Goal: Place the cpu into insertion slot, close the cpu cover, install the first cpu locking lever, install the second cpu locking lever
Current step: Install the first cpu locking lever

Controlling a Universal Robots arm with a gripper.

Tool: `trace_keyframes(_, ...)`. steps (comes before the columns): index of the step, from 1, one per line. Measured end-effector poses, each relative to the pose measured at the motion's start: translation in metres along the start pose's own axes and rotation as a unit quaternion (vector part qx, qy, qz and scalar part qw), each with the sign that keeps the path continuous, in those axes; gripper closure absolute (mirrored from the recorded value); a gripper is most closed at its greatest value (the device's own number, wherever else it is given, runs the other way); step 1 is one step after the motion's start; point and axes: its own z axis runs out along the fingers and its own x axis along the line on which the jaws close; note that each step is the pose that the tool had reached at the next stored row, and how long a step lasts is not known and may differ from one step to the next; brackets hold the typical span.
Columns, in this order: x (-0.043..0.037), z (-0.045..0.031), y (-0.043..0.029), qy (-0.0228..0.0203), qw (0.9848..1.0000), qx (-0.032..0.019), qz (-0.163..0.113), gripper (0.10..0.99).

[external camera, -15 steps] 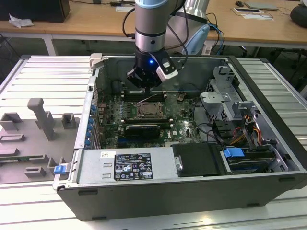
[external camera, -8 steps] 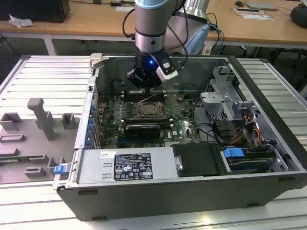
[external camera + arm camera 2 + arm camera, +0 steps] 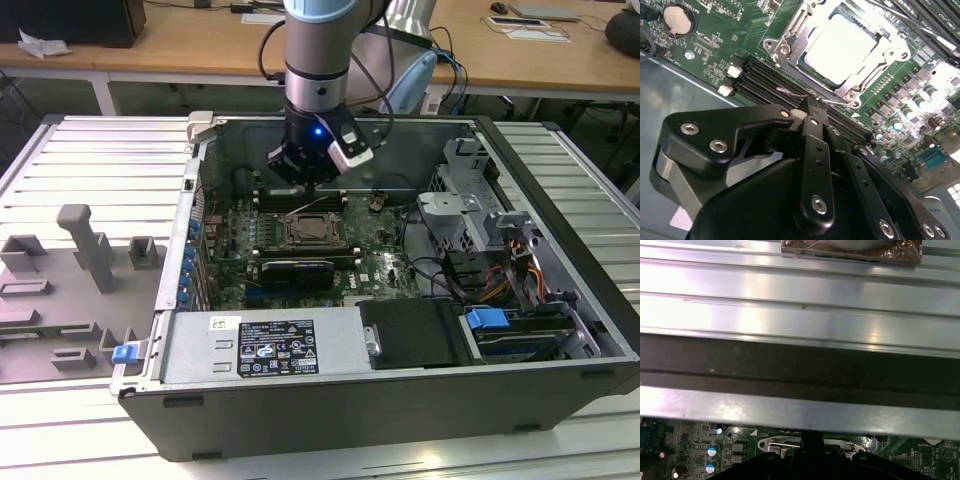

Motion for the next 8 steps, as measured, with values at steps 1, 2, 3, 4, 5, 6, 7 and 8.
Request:
trace_keyframes(1, -0.0007, 0.0002, 0.0004, 0.0, 1.0, 0.0, 0.0, 0.98)
trace_keyframes(2, -0.0014, 0.0004, 0.0006, 0.0, 1.0, 0.0, 0.0, 0.98)
trace_keyframes(3, -0.0023, 0.0008, 0.0007, -0.0001, 1.0, 0.0, 0.0, 0.98)
trace_keyframes(4, -0.0036, 0.0012, 0.0009, 0.0, 1.0, 0.0, 0.0, 0.98)
trace_keyframes(5, -0.0049, 0.0017, 0.0011, 0.0, 1.0, 0.0, 0.0, 0.98)
trace_keyframes(6, -0.0062, 0.0022, 0.0013, -0.0001, 1.0, 0.0, 0.0, 0.98)
trace_keyframes(7, -0.0091, 0.0036, 0.0014, 0.0, 1.0, 0.0, 0.0, 0.98)
trace_keyframes(8, -0.0101, 0.0044, 0.0013, -0.0001, 1.0, 0.0, 0.0, 0.98)
